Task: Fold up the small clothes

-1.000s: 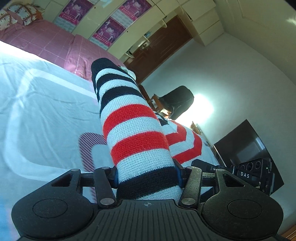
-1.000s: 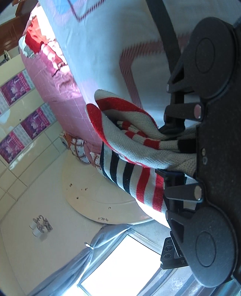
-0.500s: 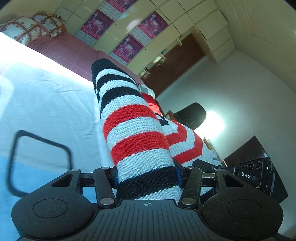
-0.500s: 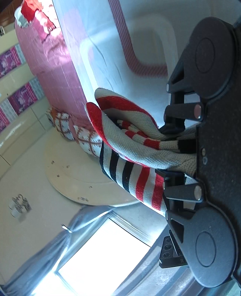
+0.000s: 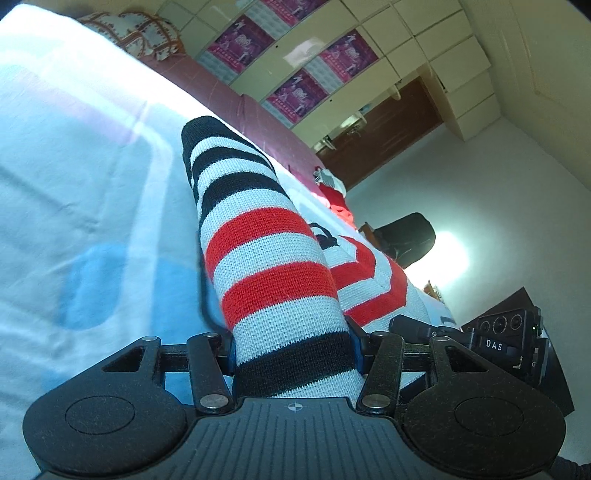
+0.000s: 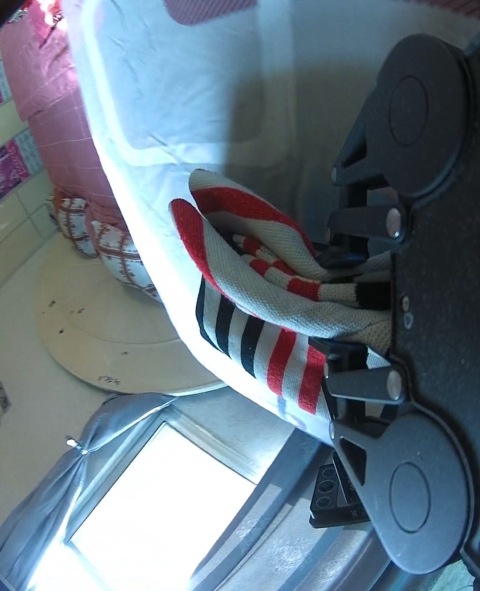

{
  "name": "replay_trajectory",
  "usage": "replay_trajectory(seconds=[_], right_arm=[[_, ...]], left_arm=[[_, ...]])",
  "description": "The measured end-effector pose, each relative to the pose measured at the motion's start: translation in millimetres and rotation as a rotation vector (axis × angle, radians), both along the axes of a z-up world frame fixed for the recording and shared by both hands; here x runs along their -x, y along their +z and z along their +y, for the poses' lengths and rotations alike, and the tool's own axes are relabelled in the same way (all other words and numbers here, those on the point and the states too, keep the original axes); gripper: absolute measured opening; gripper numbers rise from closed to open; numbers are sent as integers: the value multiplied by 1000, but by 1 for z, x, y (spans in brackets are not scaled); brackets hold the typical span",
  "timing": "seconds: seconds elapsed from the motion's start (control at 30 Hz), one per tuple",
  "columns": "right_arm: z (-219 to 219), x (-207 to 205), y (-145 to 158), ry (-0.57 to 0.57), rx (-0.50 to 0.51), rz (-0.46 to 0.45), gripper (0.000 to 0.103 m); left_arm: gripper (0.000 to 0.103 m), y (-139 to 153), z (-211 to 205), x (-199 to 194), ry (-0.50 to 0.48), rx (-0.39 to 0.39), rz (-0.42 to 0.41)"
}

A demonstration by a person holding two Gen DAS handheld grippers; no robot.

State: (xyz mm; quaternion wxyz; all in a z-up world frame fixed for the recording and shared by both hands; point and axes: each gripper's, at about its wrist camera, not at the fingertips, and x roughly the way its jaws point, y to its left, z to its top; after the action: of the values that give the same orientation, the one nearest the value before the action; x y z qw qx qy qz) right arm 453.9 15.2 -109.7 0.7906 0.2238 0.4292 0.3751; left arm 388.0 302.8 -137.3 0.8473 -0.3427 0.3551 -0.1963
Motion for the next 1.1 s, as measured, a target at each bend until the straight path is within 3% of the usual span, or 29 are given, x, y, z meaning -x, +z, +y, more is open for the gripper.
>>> replay_trajectory(seconds=[0.1,0.17,0.27,0.37,0.43,0.47,0.53,0.6,0.67,0.73,0.9,0.97,1.03,1.1], right_arm=[[6,0,-24,-12,8,54,35],[0,-1,-43,-42,6,108,35],[-16,-3,-63,-82,-83,180,34],[-20,-2,-57,-97,-65,183,45],[-27,1,-45,-127,-28,159,59],[-30,1,-38,-141,-10,139,58],[-36,3,-18,-155,15,78,39],[-35,5,5,-147,56,-17,30],[-21,4,24,-133,129,-118,27],[-5,-5,30,-117,157,-158,27],[42,-22,6,-61,243,-157,23],[52,-20,-8,-42,320,-191,17],[52,-20,-18,-45,359,-217,0],[39,-22,-19,-67,344,-196,0]], left_arm=[[52,-27,7,4,4,31,55],[52,-41,12,9,16,88,43],[55,-41,6,11,22,79,28],[57,-37,1,12,34,56,33],[59,-33,7,17,46,29,30],[59,-28,9,18,62,9,25],[59,-14,14,23,107,-31,-10],[59,2,28,28,164,-44,-70],[59,17,35,19,182,-47,-119],[59,29,27,-2,161,-68,-138],[59,26,-7,-35,47,-123,-102],[59,24,-23,-35,31,-217,-89],[59,15,-30,-36,31,-296,-64],[49,9,-30,-35,30,-329,-68]])
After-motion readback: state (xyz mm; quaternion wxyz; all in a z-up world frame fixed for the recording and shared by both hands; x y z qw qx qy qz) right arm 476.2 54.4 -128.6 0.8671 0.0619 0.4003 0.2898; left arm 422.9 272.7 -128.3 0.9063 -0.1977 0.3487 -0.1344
